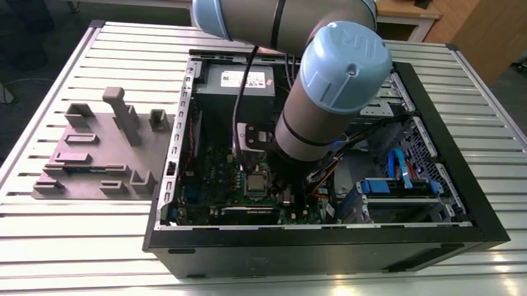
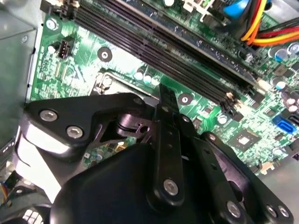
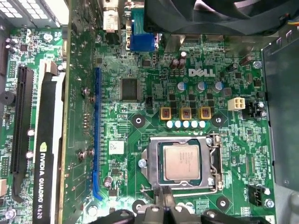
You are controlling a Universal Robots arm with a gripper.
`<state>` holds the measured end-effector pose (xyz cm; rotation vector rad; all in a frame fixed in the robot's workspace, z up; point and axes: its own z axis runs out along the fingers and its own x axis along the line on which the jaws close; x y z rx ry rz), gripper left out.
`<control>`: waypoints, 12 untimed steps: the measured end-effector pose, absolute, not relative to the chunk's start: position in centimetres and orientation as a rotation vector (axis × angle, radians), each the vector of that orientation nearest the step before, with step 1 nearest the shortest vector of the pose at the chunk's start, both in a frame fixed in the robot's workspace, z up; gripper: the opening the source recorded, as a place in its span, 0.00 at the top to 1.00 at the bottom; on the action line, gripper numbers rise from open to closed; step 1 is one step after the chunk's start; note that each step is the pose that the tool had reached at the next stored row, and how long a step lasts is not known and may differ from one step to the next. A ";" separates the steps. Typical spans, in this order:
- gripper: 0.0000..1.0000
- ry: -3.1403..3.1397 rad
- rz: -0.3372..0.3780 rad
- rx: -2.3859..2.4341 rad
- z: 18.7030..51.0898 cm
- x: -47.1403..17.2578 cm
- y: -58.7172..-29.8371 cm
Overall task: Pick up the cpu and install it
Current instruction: 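Install the first cpu locking lever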
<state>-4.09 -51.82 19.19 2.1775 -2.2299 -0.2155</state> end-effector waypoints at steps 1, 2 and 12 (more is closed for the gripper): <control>0.90 -2.230 -0.215 2.177 19.3 -4.1 -51.8; 0.90 -2.230 -0.215 2.177 19.5 -4.1 -51.8; 0.90 -2.230 -0.215 2.178 20.6 -4.1 -51.8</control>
